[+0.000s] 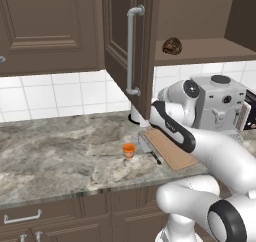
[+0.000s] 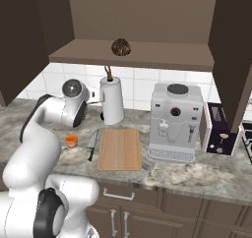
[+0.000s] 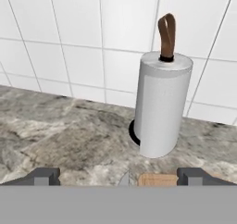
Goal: Pick the bread, place it on the cutting board, pick the jam, place it on the counter, and close the cabinet.
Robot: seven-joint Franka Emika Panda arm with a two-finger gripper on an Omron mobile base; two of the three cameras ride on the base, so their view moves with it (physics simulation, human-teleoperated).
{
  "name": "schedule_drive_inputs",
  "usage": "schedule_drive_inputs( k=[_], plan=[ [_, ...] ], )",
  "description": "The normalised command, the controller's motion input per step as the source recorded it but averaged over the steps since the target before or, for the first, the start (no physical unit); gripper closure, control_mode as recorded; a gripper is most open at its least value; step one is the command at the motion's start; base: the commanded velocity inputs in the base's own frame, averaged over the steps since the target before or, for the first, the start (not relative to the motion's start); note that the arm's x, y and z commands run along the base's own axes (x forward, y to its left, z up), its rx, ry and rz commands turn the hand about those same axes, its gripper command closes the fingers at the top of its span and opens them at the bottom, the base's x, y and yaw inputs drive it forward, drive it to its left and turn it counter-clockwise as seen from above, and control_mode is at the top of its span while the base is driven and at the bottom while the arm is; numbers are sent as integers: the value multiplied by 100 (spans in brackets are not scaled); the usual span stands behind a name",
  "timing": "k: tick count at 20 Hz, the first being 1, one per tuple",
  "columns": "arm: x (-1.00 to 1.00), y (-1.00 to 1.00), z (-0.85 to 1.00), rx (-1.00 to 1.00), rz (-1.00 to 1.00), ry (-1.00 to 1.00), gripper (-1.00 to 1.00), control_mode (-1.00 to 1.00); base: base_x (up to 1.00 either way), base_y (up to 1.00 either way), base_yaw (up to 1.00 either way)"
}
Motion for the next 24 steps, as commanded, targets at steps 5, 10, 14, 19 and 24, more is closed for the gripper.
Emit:
schedule_drive_inputs(
  k=[5,10,14,19,24],
  plan=[
    [-12,-18,26,0,0,0,-100,-100,0,0,0],
    [-19,-18,28,0,0,0,-100,-100,0,0,0],
    [-21,-10,30,0,0,0,-100,-100,0,0,0],
    [-25,-12,35,0,0,2,-100,-100,0,0,0],
    [-17,-13,30,0,0,2,-100,-100,0,0,0]
  ],
)
